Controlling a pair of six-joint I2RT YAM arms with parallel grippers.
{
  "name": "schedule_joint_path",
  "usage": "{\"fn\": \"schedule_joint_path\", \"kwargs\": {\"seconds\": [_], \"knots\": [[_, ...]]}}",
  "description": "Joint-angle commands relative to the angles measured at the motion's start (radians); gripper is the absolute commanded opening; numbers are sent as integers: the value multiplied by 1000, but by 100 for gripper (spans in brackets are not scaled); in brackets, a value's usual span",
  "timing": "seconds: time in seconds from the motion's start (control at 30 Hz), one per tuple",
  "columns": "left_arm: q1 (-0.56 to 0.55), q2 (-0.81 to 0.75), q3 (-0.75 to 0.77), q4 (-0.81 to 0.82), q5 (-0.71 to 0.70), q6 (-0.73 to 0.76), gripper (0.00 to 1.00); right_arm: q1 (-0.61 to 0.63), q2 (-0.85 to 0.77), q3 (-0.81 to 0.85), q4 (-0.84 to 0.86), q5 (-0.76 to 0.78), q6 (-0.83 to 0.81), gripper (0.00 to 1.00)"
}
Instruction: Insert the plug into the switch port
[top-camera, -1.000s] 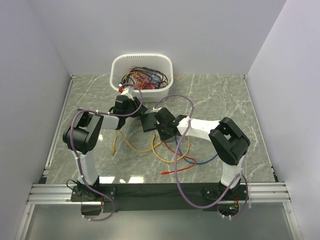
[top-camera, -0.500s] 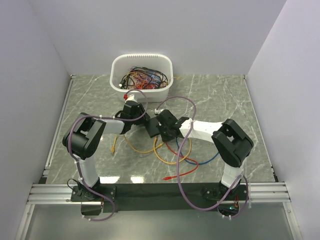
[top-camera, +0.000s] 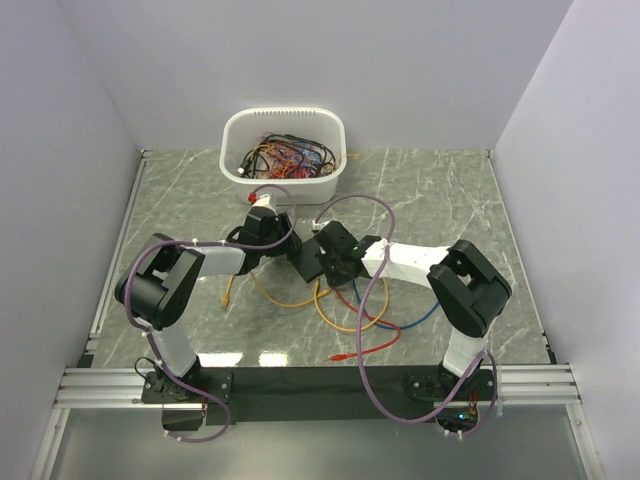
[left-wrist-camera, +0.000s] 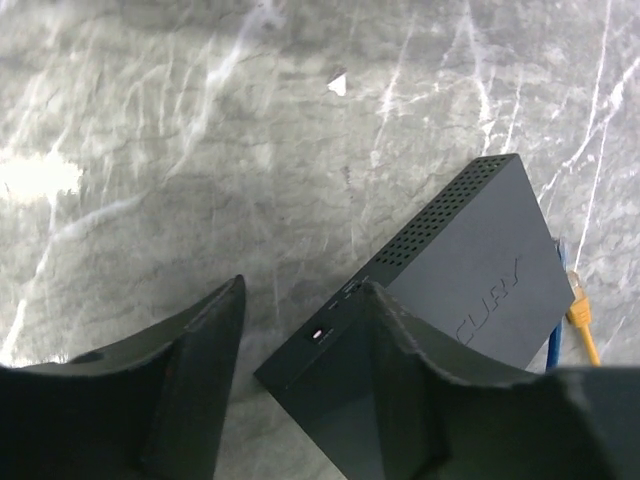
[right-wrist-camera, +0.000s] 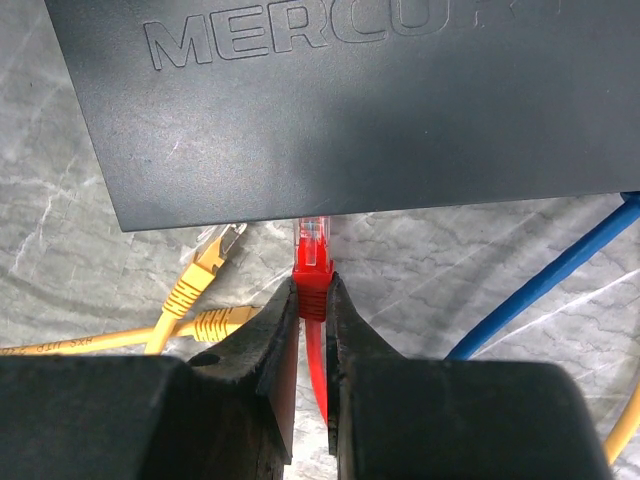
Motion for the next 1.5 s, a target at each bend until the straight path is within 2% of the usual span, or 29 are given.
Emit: {"fn": "schedule_joint_path", "kwargs": {"seconds": [0.0,0.13,0.43,0.93,1.23,1.47], "knots": [[-7,-4,-4,-6,67,92,58,-6,-16,26,14,8,-23,0],[6,18,21,57,151,130,61,-7,4,42,9,-3,-26,0],[6,74,47,174,312,173,58,-8,38,68,-8,-29,-32,0],[6,136,87,209,550,263,56,-11,53,128,-17,51,-44,0],[6,150,53,226,644,299,55,-9,-40,27,173,88,-98,0],[-3,156,62,194,723,329,55,-9,-65,46,300,79,-176,0]]}}
